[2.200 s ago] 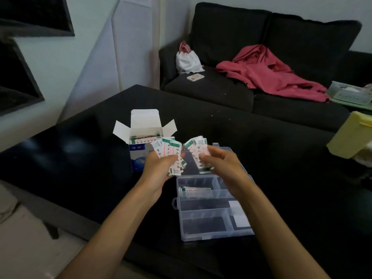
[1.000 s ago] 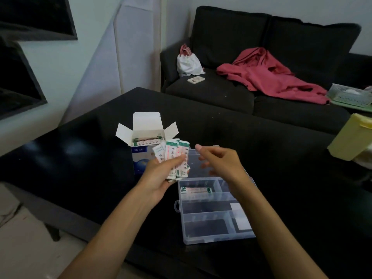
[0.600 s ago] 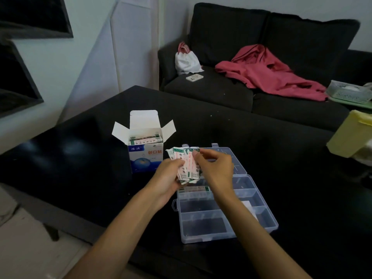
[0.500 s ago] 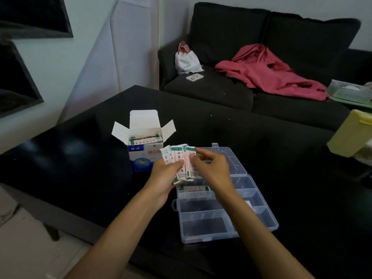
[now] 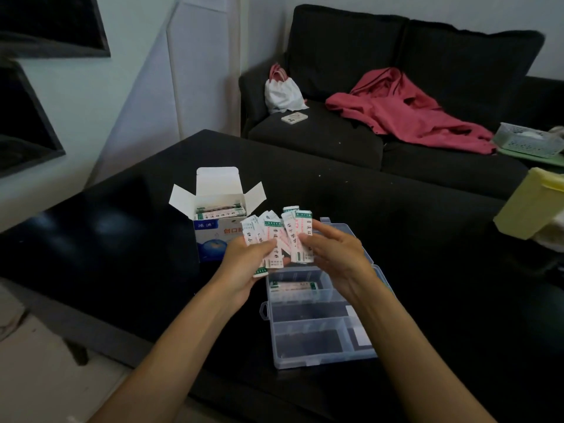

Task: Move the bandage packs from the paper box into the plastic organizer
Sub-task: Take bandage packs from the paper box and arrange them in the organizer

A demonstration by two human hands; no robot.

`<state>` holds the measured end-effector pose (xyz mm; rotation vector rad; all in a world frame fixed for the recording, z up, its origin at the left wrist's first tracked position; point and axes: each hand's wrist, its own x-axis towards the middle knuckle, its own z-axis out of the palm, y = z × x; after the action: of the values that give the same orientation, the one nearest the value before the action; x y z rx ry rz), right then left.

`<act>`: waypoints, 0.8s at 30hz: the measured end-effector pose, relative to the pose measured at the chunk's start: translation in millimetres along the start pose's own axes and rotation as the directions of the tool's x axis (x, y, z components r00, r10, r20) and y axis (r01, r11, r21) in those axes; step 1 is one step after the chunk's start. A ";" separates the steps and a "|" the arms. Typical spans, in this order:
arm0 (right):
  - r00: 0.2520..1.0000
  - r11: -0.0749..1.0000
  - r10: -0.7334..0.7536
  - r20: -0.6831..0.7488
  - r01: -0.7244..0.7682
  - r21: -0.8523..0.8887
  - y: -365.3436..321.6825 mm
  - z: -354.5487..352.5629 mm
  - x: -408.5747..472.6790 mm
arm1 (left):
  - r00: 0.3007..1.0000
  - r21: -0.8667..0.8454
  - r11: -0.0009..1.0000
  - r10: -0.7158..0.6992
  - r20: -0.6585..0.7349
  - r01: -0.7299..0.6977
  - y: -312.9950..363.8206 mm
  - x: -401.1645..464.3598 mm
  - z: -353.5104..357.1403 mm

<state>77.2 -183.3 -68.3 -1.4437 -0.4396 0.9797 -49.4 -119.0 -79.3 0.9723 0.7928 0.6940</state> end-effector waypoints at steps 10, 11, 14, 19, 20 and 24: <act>0.995 0.998 -0.034 0.091 0.030 0.049 -6.7 -15.1 5.7 | 0.996 0.037 0.999 0.013 -0.084 -0.010 6.4 4.4 -14.6; 0.994 0.999 -0.041 0.103 0.038 0.026 -5.5 -14.9 5.8 | 0.997 0.038 0.999 0.010 -0.077 -0.007 6.2 3.7 -14.8; 0.988 0.998 -0.034 0.150 0.042 -0.049 -2.7 -13.0 4.8 | 0.999 0.017 1.000 0.011 -0.033 -0.011 4.4 0.8 -11.3; 0.984 0.979 -0.051 0.172 0.083 -0.186 1.1 -9.9 4.2 | 0.996 0.056 0.997 0.058 -0.062 -0.055 2.3 1.4 -8.4; 0.985 0.972 -0.065 0.162 0.099 -0.213 1.8 -9.4 4.6 | 0.995 0.068 0.996 0.067 -0.067 -0.063 1.3 1.6 -8.2; 0.978 0.962 -0.089 0.188 0.133 -0.237 3.2 -7.9 6.0 | 0.995 0.077 0.995 0.062 -0.077 -0.056 -1.4 2.2 -8.1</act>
<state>85.8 -184.1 -74.2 -1.5425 -0.7891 0.9907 -54.8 -114.2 -83.9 1.0440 0.8673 0.7622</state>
